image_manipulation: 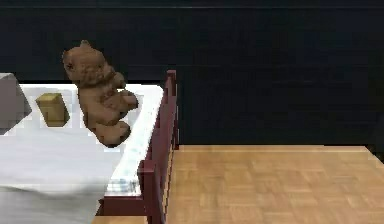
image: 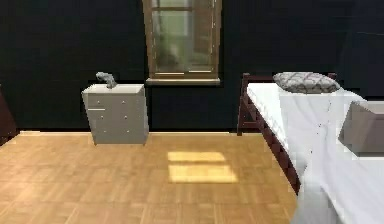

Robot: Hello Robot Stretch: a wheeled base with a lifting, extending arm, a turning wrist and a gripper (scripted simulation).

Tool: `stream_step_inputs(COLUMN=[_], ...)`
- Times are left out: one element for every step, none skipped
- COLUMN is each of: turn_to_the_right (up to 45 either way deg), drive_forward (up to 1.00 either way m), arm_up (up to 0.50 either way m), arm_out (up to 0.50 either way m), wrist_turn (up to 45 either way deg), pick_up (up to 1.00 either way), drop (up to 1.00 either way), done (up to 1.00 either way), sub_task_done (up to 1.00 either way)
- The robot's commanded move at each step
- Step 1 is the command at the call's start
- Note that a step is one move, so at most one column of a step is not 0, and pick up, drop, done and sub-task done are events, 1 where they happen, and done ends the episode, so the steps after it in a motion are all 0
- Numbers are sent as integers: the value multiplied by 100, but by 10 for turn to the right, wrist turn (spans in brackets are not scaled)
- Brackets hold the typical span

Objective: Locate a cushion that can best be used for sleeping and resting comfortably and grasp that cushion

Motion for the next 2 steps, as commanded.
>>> stream_step_inputs(turn_to_the_right=[0,-150], drive_forward=[100,0], arm_up=[0,0], arm_out=[0,0], wrist_turn=[0,0], pick_up=[0,0], drop=[0,0], done=[0,0], sub_task_done=[0,0])
